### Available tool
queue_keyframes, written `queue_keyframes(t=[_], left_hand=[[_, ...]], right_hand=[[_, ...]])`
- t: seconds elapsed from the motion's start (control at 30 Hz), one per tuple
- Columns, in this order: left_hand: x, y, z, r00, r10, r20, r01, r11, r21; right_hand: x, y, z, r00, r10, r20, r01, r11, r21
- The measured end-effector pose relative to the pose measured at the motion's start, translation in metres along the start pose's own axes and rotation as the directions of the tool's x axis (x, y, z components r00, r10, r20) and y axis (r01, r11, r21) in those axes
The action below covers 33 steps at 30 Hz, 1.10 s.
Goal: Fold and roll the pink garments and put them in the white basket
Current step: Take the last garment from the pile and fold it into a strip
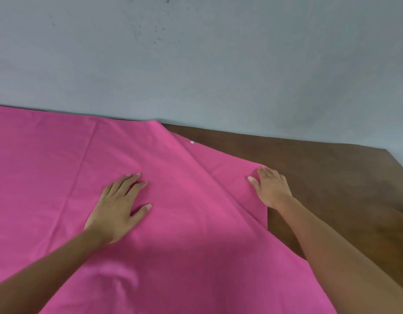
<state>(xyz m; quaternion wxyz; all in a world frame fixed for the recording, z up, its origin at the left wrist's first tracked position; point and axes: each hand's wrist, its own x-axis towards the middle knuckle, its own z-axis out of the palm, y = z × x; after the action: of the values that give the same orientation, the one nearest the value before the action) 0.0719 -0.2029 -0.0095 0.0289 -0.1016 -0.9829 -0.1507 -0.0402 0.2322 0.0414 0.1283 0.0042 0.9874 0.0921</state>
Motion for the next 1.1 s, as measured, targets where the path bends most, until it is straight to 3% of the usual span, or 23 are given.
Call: queue_keyframes(t=[0.4,0.6,0.87,1.1], left_hand=[[0.0,0.006,-0.003,1.0,-0.012,-0.001,0.012,1.0,0.026],[0.0,0.009,-0.004,1.0,-0.022,-0.013,0.022,0.999,0.029],[0.0,0.009,-0.004,1.0,-0.016,-0.009,0.017,0.999,0.03],[0.0,0.009,-0.004,1.0,-0.012,-0.006,0.013,0.999,0.051]], right_hand=[[0.115,0.042,-0.011,1.0,0.003,-0.017,-0.004,0.999,-0.051],[0.15,0.05,-0.024,0.996,0.092,0.004,-0.091,0.99,-0.111],[0.159,0.051,-0.019,0.99,0.139,-0.017,-0.137,0.988,0.071],[0.096,0.038,-0.001,0.992,0.11,-0.069,-0.091,0.967,0.237]])
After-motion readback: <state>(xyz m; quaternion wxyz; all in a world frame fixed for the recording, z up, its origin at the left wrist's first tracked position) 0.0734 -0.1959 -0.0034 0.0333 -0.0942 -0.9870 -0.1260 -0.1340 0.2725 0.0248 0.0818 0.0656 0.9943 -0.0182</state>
